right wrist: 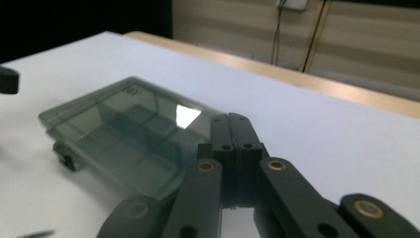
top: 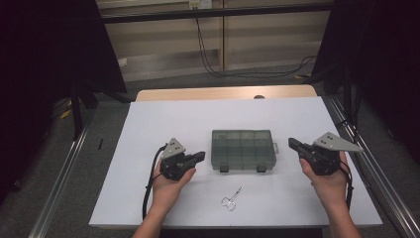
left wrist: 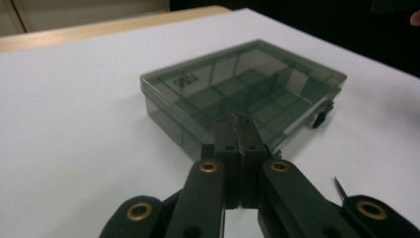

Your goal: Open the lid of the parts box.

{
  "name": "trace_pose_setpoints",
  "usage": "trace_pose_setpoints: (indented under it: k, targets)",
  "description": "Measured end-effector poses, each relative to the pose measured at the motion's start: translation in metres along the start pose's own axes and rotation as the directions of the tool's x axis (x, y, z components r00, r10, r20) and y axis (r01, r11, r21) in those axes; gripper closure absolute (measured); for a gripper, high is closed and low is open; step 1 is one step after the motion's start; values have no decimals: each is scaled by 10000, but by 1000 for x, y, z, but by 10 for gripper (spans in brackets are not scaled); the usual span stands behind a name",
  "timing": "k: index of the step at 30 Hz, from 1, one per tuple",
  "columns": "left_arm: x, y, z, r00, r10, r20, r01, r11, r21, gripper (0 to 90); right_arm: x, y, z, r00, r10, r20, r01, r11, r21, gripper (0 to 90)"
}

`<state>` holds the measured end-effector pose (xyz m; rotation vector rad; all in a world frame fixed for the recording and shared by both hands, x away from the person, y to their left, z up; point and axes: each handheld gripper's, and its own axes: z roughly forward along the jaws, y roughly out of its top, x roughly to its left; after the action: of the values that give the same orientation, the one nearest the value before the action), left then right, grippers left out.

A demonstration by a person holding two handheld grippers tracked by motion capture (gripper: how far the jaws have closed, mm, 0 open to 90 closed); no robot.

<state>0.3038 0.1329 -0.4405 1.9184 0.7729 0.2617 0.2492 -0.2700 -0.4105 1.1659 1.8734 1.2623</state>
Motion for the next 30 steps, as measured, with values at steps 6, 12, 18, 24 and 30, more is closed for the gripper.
trace_pose_setpoints:
  k: [6, 12, 18, 24, 30]
  targets:
    - [0, -7, 10, 9998, 79, 164, -86, 9989, 456, 900, -1, -8, 10, 9985, -388, -392, 437, 9902, 1326, 900]
    - [1, -13, 17, 9999, -76, 139, 64, 9961, 875, 900, -7, -22, 21, 9979, -331, -557, 455, 9700, 2388, 900]
    - [3, -21, 25, 9997, -230, 76, 218, 9911, 1316, 900, -6, -32, 29, 9959, -409, -810, 644, 9476, 3128, 900]
    - [3, -25, 30, 9993, -351, 84, 334, 9877, 1528, 900, -1, -37, 36, 9894, -760, -1237, 1173, 9206, 3724, 900]
    - [1, -25, 31, 9994, -292, 164, 263, 9874, 1562, 900, 4, -39, 39, 9830, -916, -1589, 1491, 9037, 4013, 900]
